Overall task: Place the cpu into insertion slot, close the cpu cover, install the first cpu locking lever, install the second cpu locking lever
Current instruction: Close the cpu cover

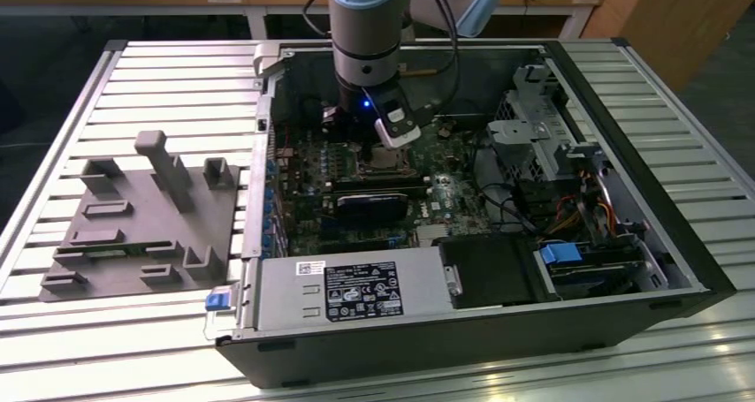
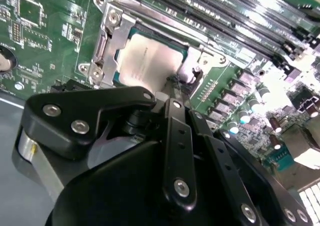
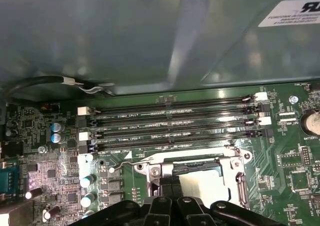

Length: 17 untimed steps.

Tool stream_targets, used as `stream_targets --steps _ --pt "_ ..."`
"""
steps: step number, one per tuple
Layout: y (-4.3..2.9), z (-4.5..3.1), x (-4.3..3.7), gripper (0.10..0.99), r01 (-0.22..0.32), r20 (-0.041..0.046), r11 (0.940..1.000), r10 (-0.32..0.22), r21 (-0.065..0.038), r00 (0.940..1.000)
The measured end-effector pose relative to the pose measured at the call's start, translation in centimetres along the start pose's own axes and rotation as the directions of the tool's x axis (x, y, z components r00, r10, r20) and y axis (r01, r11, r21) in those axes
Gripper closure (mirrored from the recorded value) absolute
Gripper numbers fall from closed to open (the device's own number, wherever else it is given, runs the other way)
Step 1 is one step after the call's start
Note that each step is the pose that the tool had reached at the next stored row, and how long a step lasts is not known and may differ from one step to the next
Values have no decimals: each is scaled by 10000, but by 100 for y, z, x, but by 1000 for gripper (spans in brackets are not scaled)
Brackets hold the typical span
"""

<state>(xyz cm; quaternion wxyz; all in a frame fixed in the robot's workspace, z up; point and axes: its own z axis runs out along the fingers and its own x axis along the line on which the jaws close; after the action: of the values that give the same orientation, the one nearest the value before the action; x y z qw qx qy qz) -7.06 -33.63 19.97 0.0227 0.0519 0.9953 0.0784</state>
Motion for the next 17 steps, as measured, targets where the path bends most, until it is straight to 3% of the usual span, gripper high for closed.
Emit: stream_targets --steps 10,15,17 --pt "12 -64 -4 980 1 3 10000 -1 8 10000" --pt "12 -65 -3 980 28 52 9986 -31 532 10000" --pt "12 -65 -3 980 28 55 9985 -32 555 10000"
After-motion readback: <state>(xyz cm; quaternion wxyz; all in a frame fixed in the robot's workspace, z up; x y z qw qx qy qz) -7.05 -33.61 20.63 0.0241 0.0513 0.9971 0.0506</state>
